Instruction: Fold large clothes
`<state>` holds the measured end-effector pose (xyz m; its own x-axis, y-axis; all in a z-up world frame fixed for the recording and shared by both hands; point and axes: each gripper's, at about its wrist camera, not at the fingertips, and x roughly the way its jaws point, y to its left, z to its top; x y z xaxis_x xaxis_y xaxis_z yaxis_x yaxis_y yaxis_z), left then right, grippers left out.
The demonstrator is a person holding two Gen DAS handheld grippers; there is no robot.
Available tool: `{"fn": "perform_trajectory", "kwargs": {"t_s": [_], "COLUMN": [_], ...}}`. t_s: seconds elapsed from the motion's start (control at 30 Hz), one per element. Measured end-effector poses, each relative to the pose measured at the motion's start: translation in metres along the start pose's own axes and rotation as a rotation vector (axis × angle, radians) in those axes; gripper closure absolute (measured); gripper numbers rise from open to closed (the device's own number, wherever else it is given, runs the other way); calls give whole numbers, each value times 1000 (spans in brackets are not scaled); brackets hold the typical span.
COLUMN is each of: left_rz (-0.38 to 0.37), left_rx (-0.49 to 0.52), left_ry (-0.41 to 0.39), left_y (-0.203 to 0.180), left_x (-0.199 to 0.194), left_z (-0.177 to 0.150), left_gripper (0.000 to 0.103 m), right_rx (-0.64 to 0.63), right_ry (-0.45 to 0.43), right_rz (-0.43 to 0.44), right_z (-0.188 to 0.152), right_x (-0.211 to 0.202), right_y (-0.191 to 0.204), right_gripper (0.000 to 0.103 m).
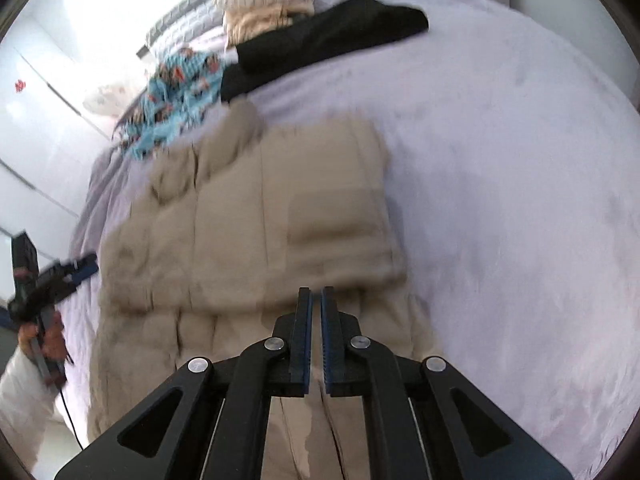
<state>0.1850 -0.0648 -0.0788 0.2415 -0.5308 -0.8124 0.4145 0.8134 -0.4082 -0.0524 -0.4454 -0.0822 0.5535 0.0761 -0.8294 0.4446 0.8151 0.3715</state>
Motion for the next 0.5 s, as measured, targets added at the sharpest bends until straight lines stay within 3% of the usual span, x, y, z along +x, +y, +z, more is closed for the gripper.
{"fn": "perform_trajectory", "kwargs": {"t_s": [0.13, 0.2, 0.27, 0.33, 0.5], "left_rz": [36, 124, 164, 157, 147], "left_rx": [59, 113, 132, 131, 175], "left_ry": [18, 19, 34, 25, 14], "left_y": [-23, -26, -25, -23, -29], "left_x": [32, 55, 73, 83, 99], "left_z": [5, 2, -3, -6, -13], "left_gripper": [47, 47, 47, 47, 47], "right_rx": [23, -20, -66, -56, 60], "right_ry": [8, 33, 51, 83, 78], "right_rz": [96, 125, 70, 5, 45], "right_z": [41, 58, 67, 70, 59], "right_x": [34, 58, 79, 103, 122], "right_y": [6, 17, 18, 2, -46], "right_gripper": [98, 98, 98, 100, 103]}}
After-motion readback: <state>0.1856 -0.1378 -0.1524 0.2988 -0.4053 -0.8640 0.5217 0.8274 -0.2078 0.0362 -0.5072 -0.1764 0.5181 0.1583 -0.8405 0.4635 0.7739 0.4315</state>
